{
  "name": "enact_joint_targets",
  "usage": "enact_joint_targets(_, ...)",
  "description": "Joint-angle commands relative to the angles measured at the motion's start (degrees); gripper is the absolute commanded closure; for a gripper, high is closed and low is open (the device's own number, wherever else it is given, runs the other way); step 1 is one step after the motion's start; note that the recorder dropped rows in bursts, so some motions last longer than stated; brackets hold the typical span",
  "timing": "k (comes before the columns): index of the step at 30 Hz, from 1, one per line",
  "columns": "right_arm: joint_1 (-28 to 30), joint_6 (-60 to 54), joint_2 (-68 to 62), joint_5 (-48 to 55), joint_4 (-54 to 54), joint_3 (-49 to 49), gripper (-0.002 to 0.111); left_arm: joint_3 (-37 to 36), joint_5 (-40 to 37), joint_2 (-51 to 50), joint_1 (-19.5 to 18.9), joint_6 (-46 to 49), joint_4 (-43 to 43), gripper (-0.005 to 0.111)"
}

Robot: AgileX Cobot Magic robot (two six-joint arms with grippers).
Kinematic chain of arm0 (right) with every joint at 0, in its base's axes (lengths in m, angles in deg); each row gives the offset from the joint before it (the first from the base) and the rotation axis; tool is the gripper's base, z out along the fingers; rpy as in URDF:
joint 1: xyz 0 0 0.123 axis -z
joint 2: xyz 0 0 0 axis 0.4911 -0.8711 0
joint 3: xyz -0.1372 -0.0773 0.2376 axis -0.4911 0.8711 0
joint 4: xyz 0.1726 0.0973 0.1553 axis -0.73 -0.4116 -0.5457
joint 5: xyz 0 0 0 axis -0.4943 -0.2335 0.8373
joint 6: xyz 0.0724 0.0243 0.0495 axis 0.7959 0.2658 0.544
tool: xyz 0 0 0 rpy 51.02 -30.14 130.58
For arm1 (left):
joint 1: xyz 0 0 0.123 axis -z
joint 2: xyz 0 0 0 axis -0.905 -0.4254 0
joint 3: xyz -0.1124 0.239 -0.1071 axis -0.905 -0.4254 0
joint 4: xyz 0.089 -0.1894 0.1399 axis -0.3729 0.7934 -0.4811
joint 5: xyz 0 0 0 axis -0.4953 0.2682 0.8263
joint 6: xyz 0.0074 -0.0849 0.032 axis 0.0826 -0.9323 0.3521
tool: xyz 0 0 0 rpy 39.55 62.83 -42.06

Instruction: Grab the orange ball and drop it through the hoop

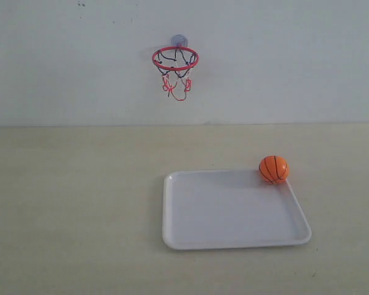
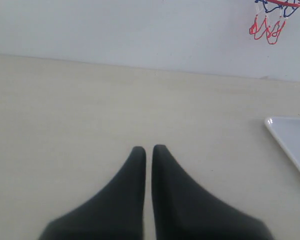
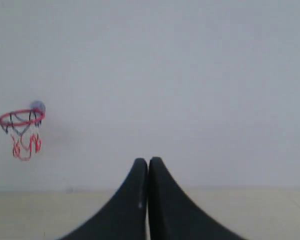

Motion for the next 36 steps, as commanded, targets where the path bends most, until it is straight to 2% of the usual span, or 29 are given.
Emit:
enact_joint_targets(1, 0.05, 6.34, 0.28, -11.94, 0.23, -0.05, 0.109, -0.17, -0.01, 0.15, 0.24, -0.37, -0.43, 0.103)
enact_joint_targets(4, 0.05, 12.30, 0.28, -16.04, 0.23, -0.05, 0.109, -0.17, -0.01, 0.15, 0.24, -0.37, -0.43, 0.103)
enact_joint_targets(10, 0.05, 5.96, 0.28, -15.53, 0.23, -0.70, 0.109, -0.17, -0.01, 0.15, 0.24, -0.37, -0.43, 0.103)
enact_joint_targets(16, 0.05, 5.01, -9.79, -12.78, 0.44, -11.78, 0.109, -0.17, -0.01, 0.15, 0.24, -0.37, -0.43, 0.103)
enact_joint_targets(19, 0.05, 0.80, -19.00, -2.37, 0.65, -21.41, 0.109, -0.17, -0.01, 0.15, 0.24, -0.37, -0.43, 0.103)
enact_joint_targets(24, 0.05, -6.64, -37.63, 26.12, 0.65, -40.05, 0.109, -0.17, -0.01, 0.15, 0.24, -0.37, -0.43, 0.103)
enact_joint_targets(27, 0.05, -6.64, -46.19, 33.42, 0.10, -46.47, 0.109, -0.17, -0.01, 0.15, 0.24, -0.37, -0.43, 0.103)
enact_joint_targets(31, 0.05, -4.56, -54.17, 31.02, -0.02, -50.28, 0.109, -0.17, -0.01, 0.15, 0.24, -0.37, -0.43, 0.103)
enact_joint_targets(36, 0.05, -0.60, -59.85, 22.54, -0.02, -50.70, 0.109, -0.17, -0.01, 0.15, 0.24, -0.37, -0.43, 0.103)
